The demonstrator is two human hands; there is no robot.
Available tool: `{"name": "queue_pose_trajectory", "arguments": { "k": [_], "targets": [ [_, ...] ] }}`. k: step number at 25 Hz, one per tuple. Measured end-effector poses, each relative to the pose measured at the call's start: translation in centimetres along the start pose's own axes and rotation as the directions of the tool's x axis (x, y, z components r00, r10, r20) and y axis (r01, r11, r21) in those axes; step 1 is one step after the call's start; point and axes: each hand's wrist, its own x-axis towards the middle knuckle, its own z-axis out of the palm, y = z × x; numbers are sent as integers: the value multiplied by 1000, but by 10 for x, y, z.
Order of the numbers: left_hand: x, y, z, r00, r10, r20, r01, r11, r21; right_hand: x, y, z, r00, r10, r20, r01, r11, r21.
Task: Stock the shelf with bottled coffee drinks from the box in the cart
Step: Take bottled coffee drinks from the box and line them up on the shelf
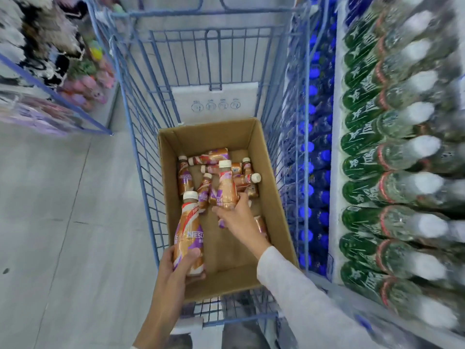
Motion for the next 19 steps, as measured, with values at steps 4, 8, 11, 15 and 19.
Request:
{"name": "queue_pose_trajectory", "arguments": {
  "k": [4, 8, 11, 15, 19],
  "targets": [
    [-41, 13, -8, 968, 169, 185, -176, 984, 23, -112, -10, -8, 989, -27, -146, 35, 998, 48],
    [-88, 17, -13, 891, 255, 377, -302, 951, 70, -219, -17, -5, 914, -133, -383, 160, 986, 38],
    [-129, 17, -11, 795, 272, 543, -375, 923, 85, -291, -14, -3, 828, -166, -535, 260, 960, 104],
    [-186, 6, -4, 665, 232, 709, -460, 876, 145, -380, 8, -7, 718, -127, -684, 374, 900, 226],
    [-253, -18, 14, 479, 169, 862, -586, 792, 170, -465, 43, -17, 584, -59, -810, 473, 836, 280]
  ]
}}
